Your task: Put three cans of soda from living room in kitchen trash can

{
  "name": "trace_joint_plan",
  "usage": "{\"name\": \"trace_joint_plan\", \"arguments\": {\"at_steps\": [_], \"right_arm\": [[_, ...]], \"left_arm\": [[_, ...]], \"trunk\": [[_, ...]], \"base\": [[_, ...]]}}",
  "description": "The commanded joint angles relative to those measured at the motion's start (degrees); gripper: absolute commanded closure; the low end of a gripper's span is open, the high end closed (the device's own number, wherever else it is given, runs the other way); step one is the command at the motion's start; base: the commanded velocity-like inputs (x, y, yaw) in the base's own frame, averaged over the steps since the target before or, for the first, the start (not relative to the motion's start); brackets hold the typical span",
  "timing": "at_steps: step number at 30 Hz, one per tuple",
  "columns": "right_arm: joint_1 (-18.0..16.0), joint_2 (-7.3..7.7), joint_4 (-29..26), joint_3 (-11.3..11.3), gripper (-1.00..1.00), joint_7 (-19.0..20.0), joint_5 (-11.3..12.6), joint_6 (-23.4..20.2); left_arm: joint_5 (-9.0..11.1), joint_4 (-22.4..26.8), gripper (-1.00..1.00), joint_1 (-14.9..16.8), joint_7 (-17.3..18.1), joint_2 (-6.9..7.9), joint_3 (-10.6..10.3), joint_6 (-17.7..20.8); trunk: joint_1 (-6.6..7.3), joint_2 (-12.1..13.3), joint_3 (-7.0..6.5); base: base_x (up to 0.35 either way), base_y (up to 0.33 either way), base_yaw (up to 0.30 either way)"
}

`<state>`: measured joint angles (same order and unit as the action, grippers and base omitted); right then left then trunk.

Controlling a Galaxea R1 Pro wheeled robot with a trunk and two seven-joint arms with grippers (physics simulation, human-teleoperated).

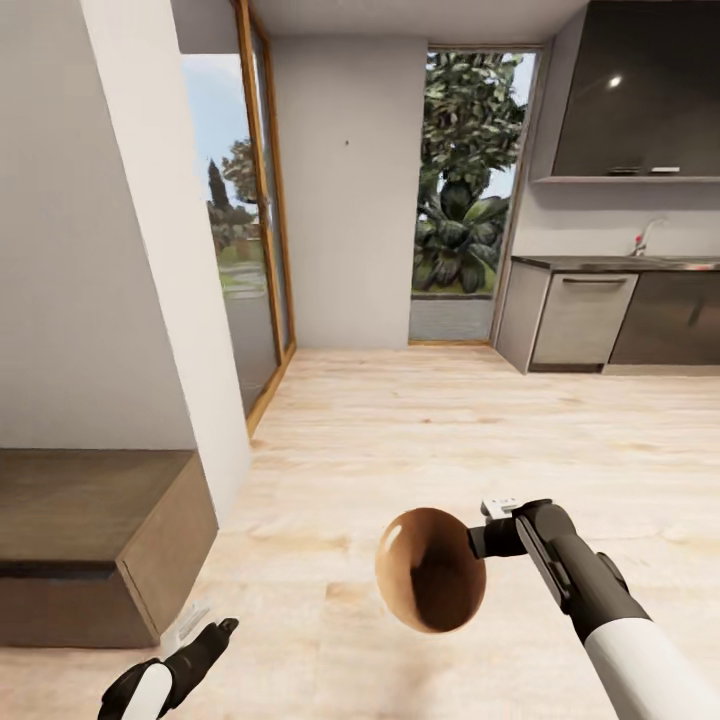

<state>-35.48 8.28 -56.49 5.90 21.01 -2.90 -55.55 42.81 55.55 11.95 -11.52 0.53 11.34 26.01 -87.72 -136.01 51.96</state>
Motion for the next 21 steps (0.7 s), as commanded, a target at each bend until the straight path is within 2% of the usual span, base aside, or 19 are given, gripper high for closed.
{"name": "trace_joint_plan", "arguments": {"at_steps": [1, 12, 21], "right_arm": [[0.0, -0.01, 0.0, 0.0, 1.00, 0.3, 1.2, -0.2], [0.1, -0.01, 0.0, 0.0, 1.00, 0.3, 1.3, -0.2], [0.1, -0.01, 0.0, 0.0, 1.00, 0.3, 1.5, -0.3]], "left_arm": [[0.0, 0.0, -1.00, 0.0, 0.0, 0.00, 0.0, 0.0], [0.0, -0.1, -1.00, 0.0, 0.0, 0.06, 0.1, -0.1], [0.0, -0.3, -1.00, 0.0, 0.1, 0.10, 0.3, -0.1]], "trunk": [[0.01, 0.0, -0.01], [0.01, 0.0, -0.01], [0.01, 0.0, -0.01]], "base": [[-0.285, 0.144, 0.265], [-0.266, 0.168, 0.265], [-0.013, 0.301, 0.265]]}}
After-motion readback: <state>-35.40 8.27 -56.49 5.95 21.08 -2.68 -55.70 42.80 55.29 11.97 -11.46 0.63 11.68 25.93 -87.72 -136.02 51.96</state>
